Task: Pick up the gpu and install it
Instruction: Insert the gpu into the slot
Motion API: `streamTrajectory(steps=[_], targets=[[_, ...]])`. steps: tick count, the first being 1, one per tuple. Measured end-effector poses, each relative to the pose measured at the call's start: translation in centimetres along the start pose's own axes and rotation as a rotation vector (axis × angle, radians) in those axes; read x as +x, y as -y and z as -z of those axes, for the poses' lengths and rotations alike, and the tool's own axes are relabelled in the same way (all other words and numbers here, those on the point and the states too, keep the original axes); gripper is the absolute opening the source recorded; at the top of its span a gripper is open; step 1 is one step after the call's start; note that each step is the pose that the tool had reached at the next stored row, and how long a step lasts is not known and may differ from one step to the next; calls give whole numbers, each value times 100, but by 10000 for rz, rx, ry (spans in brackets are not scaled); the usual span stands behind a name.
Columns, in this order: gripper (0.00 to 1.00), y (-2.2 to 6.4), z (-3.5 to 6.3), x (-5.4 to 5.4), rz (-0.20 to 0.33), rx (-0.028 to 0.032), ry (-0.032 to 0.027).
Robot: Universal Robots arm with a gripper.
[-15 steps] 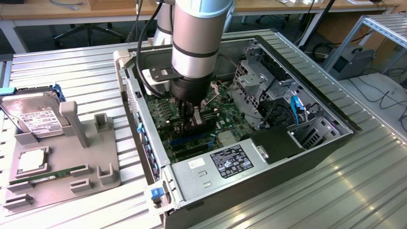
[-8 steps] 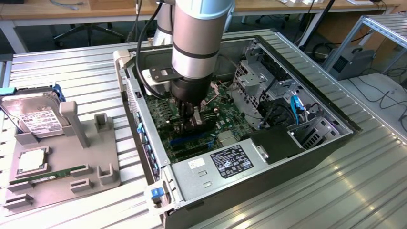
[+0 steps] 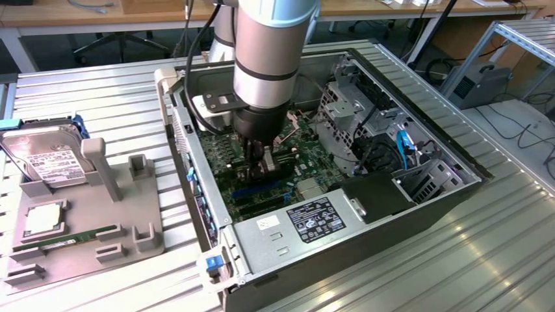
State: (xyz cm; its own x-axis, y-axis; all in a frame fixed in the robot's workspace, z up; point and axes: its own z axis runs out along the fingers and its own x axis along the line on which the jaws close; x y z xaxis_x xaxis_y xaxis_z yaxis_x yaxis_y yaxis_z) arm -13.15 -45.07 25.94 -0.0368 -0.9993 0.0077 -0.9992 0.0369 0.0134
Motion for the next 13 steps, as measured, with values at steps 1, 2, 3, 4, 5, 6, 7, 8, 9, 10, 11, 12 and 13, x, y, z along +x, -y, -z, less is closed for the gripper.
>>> streamTrajectory(steps=[1,2,3,4,5,6,7,8,9,10,11,12,13], targets=[[27,-1,0,1,1,1,1],[27,-2,0,2,1,1,1],[27,-3,0,1,1,1,0],[27,-3,0,2,1,0,-1],[27,-4,0,2,0,1,-13],[27,-4,-1,2,-1,2,-45],[27,-4,-1,2,-2,4,-79],[27,-4,-1,2,-2,4,-89],[27,-3,1,2,-1,2,-92],[27,-4,0,1,-2,3,-92],[27,-4,0,1,-2,3,-90],[27,-4,0,0,-2,3,-89],[27,-4,0,-1,-2,3,-88]])
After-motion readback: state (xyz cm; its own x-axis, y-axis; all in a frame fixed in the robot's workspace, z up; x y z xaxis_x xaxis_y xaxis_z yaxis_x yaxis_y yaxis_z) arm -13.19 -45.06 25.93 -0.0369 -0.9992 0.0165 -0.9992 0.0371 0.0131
